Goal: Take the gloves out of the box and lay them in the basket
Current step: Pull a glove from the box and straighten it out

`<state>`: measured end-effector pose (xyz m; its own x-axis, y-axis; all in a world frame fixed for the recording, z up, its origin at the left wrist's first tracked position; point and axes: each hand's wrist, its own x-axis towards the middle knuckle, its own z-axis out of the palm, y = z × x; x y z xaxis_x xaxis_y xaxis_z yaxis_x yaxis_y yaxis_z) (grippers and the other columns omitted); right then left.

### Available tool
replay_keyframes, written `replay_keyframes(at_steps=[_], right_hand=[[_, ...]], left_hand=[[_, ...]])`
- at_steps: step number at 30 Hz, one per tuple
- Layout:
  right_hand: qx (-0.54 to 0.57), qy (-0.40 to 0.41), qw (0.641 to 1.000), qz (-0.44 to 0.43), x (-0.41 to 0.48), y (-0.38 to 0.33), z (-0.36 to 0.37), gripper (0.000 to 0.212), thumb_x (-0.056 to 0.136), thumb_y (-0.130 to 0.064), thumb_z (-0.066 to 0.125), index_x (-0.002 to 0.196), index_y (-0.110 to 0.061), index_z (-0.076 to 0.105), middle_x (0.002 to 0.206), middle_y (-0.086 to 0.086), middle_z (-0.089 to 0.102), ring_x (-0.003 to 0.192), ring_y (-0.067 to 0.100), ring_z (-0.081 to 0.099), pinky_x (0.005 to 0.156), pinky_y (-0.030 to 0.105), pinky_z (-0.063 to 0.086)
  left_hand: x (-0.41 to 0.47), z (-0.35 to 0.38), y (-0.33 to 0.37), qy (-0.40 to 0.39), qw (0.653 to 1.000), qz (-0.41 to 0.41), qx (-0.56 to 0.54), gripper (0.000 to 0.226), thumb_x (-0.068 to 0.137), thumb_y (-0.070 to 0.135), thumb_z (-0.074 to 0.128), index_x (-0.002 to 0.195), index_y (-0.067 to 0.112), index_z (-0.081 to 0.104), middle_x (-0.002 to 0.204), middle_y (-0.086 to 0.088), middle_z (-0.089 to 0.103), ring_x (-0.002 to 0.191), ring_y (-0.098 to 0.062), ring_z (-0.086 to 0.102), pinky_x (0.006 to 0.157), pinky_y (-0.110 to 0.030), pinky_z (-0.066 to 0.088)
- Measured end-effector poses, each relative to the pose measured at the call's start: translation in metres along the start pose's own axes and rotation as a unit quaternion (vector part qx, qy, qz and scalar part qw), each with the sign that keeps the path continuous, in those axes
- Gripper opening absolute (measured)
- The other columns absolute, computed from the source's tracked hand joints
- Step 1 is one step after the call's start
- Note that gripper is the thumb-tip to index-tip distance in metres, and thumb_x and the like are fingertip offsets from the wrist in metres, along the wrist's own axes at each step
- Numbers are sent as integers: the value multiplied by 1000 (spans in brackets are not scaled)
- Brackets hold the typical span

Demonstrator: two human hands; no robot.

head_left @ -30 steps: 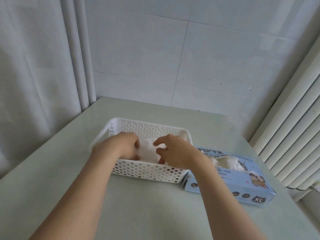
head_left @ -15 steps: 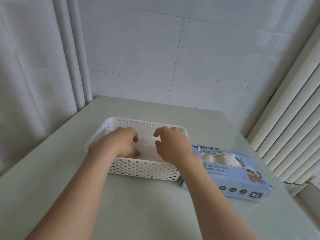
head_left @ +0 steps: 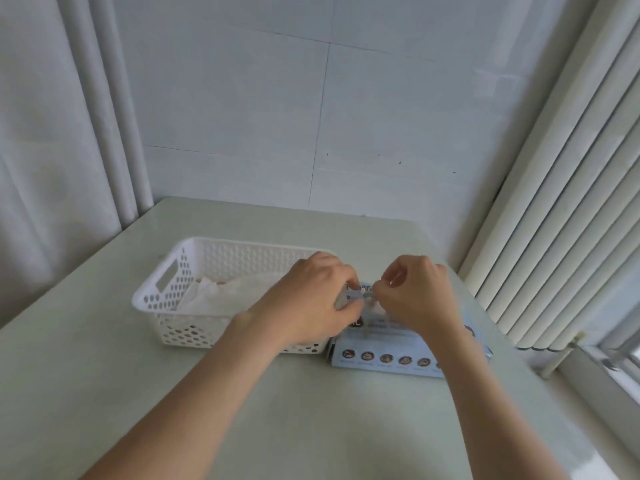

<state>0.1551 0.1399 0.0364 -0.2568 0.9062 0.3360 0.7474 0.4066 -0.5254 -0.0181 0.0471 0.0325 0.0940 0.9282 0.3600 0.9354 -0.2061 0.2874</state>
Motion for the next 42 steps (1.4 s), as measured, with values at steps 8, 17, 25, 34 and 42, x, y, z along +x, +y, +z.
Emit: replay_keyframes(at_steps=[8,17,25,34,42], right_hand=[[0,-76,997,4,-12,26,4,29,79,-49,78,63,-26,72,53,-11,64,57,8,59,57,32,55],[28,47,998,-37,-17,28,16,22,80,-33,69,63,-31,55,65,-11,51,63,9,48,66,31,38],[209,128,968,-59,-23,17,5,16,92,-11,58,81,-22,61,81,3,57,78,13,52,68,27,42],[338,192,921,-31,-18,18,2,17,108,-32,59,96,-23,67,81,-10,61,67,9,48,60,26,38],[335,342,876,-62,-29,-3,-11,12,109,-16,55,97,-17,58,86,-14,59,77,0,51,73,19,42]], left_hand=[[-1,30,9,-45,995,17,92,72,83,81,51,130,27,60,131,11,57,138,-12,38,118,-40,30],[-2,27,13,-82,994,-14,72,72,88,77,55,141,29,53,149,10,51,154,-14,20,119,-44,32],[-1,26,14,-96,993,-26,59,70,87,77,57,145,37,51,149,11,50,155,-12,16,118,-47,35],[-2,26,14,-107,992,-27,65,69,88,77,56,145,40,50,147,11,49,153,-14,18,114,-48,39],[-3,24,17,-118,988,-30,100,69,90,80,48,146,41,50,148,12,48,156,-15,16,111,-46,39]])
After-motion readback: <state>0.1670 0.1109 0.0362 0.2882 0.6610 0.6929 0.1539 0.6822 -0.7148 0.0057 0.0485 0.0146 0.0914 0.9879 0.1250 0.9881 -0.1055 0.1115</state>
